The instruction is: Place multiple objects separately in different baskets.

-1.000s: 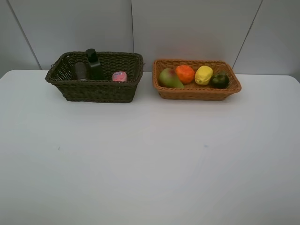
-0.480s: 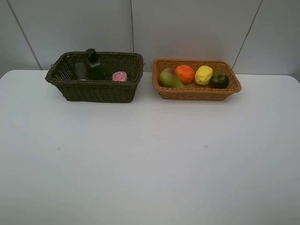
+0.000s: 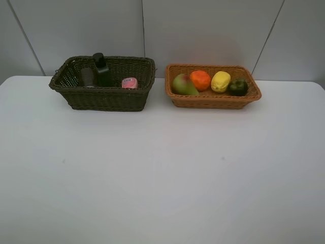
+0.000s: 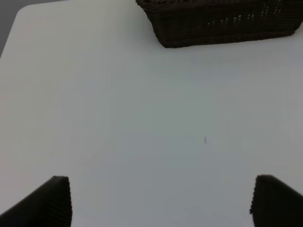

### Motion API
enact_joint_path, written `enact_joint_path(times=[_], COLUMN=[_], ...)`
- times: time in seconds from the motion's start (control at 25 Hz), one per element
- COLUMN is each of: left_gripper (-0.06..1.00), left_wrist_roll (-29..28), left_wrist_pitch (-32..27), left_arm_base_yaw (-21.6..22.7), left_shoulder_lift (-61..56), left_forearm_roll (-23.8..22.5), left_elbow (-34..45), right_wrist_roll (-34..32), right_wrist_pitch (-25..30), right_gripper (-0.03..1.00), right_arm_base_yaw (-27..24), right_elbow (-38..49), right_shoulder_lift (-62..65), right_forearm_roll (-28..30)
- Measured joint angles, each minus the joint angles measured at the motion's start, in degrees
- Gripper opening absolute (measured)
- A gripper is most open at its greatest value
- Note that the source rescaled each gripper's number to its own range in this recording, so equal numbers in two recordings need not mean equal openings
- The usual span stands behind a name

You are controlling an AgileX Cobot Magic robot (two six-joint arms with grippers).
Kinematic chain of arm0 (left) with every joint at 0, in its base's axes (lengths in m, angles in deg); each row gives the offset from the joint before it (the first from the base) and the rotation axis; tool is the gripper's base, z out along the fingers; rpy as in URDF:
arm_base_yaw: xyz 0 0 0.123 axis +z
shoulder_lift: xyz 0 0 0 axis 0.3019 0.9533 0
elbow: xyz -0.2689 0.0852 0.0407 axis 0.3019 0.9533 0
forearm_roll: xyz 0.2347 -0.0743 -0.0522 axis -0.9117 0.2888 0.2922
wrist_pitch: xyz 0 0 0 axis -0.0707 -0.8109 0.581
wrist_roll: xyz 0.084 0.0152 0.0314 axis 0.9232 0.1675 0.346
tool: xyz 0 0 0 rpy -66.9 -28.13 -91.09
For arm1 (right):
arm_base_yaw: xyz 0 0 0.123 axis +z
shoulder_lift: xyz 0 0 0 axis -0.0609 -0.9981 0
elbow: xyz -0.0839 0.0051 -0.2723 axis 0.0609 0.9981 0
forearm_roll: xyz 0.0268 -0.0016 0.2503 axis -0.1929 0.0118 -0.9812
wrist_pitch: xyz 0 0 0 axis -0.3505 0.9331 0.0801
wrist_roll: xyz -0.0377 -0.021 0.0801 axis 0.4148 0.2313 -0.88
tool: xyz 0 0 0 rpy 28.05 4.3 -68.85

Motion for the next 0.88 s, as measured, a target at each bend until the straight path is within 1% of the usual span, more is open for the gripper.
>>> enact_joint_path(times=[0.88], left_gripper=[1.0], left_wrist_roll=[0.0], left_wrist_pitch=[0.0], left_arm_base_yaw=[0.0], left_shoulder_lift=[0.0], left_forearm_roll=[0.2], left_elbow=[0.0], right_wrist_roll=[0.0], right_wrist_pitch=[0.0], right_gripper=[0.99], right_arm_base_yaw=[0.0], right_elbow=[0.0], right_shoulder_lift=[0.0], right_forearm_roll=[0.0])
